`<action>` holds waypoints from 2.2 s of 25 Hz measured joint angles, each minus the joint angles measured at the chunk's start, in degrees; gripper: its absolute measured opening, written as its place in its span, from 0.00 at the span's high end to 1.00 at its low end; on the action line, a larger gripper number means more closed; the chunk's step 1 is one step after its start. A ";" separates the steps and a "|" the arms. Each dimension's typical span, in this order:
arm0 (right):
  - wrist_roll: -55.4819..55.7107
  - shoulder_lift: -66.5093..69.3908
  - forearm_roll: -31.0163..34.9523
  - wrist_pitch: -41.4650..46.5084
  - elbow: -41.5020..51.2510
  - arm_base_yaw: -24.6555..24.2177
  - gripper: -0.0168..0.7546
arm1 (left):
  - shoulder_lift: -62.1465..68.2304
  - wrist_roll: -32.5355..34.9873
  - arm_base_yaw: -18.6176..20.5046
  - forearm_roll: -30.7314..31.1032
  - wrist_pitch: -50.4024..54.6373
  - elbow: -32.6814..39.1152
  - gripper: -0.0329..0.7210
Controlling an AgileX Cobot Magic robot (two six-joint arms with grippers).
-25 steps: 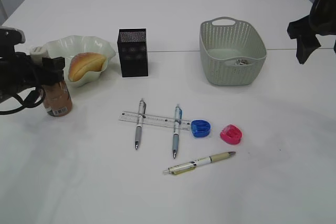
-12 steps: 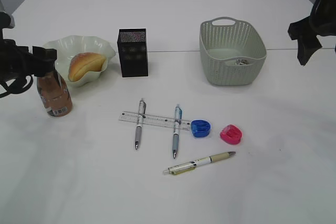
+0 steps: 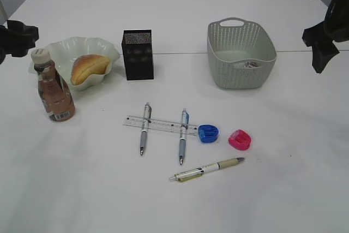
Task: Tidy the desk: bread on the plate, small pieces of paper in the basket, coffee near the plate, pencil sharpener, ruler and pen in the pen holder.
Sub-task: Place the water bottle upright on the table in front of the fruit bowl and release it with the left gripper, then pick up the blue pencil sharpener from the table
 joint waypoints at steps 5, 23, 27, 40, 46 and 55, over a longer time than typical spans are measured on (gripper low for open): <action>-0.23 0.00 2.23 0.10 0.00 0.00 0.25 | -5.50 0.00 0.00 -1.20 8.34 0.00 0.29; -0.23 -2.52 14.54 0.32 0.00 0.00 0.25 | -21.40 0.00 0.00 -3.75 41.73 -2.11 0.32; -0.23 -5.49 14.82 0.55 0.00 0.00 0.25 | -22.32 0.00 0.00 -4.11 50.22 -4.77 0.32; -0.23 -15.44 17.69 1.05 4.35 0.00 0.25 | -23.29 0.00 0.00 -4.33 79.21 -15.65 0.32; -0.23 -21.88 18.37 1.15 12.21 0.00 0.25 | -23.89 -2.18 0.00 -4.43 90.08 -17.04 0.33; -3.17 -26.20 18.48 1.25 17.60 0.00 0.25 | -24.02 -2.83 0.00 -4.55 92.86 -17.14 0.35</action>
